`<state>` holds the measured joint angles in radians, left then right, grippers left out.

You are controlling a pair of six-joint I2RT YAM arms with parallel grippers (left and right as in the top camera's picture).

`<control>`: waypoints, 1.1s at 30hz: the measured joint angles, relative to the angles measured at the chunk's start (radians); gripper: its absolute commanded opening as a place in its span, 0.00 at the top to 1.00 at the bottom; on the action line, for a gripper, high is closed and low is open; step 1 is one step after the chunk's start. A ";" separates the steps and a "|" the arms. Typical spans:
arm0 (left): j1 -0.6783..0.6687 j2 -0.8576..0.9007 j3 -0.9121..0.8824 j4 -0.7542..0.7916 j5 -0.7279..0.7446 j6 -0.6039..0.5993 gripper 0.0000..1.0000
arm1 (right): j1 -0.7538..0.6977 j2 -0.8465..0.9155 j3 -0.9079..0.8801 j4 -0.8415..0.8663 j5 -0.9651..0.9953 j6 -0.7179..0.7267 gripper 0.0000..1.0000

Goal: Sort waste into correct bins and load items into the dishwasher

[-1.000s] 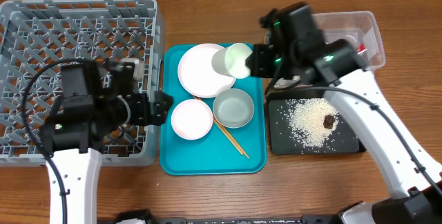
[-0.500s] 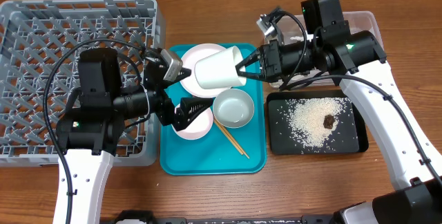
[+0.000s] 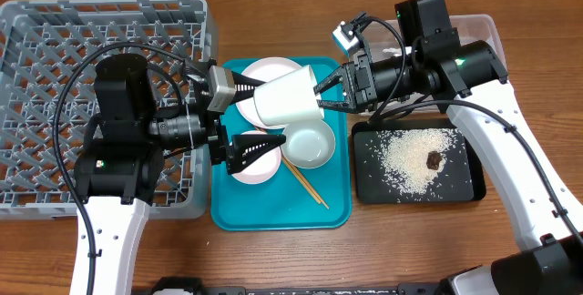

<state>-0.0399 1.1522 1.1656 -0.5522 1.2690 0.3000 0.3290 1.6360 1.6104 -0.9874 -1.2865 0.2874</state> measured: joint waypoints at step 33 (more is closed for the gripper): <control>-0.020 0.000 0.000 0.023 -0.008 0.006 0.52 | 0.059 0.000 0.000 0.000 -0.039 -0.002 0.60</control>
<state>-0.0597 1.1522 1.1660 -0.5289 1.2606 0.3065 0.3878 1.6360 1.6104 -0.9871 -1.3254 0.2852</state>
